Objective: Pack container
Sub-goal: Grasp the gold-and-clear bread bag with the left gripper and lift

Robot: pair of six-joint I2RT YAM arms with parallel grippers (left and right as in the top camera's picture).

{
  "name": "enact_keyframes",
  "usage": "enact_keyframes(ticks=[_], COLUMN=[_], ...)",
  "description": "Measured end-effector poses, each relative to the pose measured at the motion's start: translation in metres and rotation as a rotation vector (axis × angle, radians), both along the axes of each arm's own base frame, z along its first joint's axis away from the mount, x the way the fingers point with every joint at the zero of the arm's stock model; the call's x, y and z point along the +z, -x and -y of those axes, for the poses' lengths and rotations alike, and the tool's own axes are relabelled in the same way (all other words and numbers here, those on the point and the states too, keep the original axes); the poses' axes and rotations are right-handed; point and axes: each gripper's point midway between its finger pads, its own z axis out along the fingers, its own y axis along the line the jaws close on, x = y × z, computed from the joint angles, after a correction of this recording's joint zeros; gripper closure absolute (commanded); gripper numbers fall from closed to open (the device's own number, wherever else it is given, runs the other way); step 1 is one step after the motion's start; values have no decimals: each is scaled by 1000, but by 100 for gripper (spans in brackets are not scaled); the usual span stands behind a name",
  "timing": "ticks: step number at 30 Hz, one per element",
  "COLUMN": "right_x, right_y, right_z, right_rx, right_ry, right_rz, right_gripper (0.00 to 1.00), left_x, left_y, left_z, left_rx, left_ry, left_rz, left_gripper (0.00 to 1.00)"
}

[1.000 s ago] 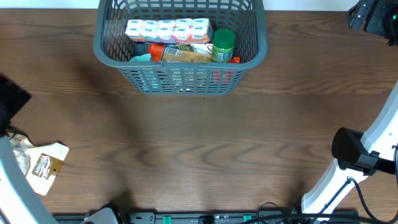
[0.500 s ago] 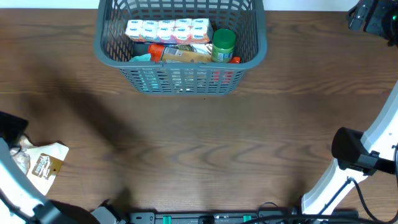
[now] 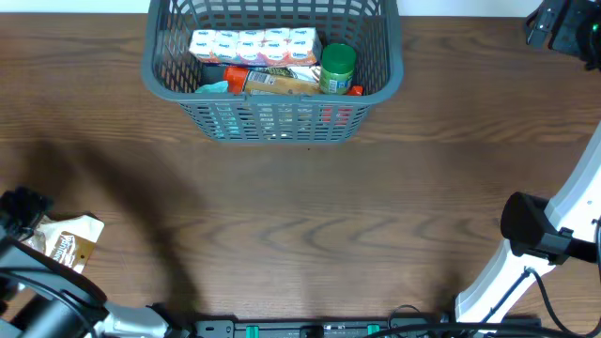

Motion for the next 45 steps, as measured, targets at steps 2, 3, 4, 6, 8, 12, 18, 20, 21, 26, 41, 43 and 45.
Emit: enact_keyframes(ticks=[2, 3, 4, 6, 8, 12, 18, 20, 21, 26, 41, 43, 45], right_x=[0, 0, 0, 0, 0, -2, -2, -2, -2, -2, -2, -2, -2], right_y=[0, 0, 0, 0, 0, 2, 3, 3, 3, 3, 3, 3, 3], right_z=[0, 0, 0, 0, 0, 0, -1, -1, -1, -1, -1, -1, -1], right_rx=[0, 0, 0, 0, 0, 0, 0, 0, 0, 0, 0, 0, 0], right_ry=[0, 0, 0, 0, 0, -3, -3, -4, -4, -4, -4, -4, -4], right_rz=[0, 0, 0, 0, -1, -10, -14, -14, -14, -14, -14, -14, -13], right_gripper=[1, 1, 1, 1, 1, 1, 1, 1, 1, 1, 1, 1, 1], left_x=[-9, -15, -19, -29, -37, -52, -68, -69, -70, -71, -63, -52, -35], left_y=[-1, -1, -1, -2, -4, -9, -18, -21, -23, -28, -46, -55, -65], left_z=[-3, -5, -6, -7, -9, -12, -13, -12, -11, -8, 18, 28, 40], left_rx=[-4, -12, -17, -36, -53, -95, -151, -177, -192, -245, -259, -290, -335], left_ry=[12, 22, 26, 39, 47, 62, 83, 88, 95, 113, 185, 186, 171], left_rz=[-3, -8, -12, -22, -25, -26, -6, 8, 19, 39, 99, 115, 136], left_gripper=[1, 2, 2, 2, 2, 2, 1, 2, 2, 4, 91, 94, 94])
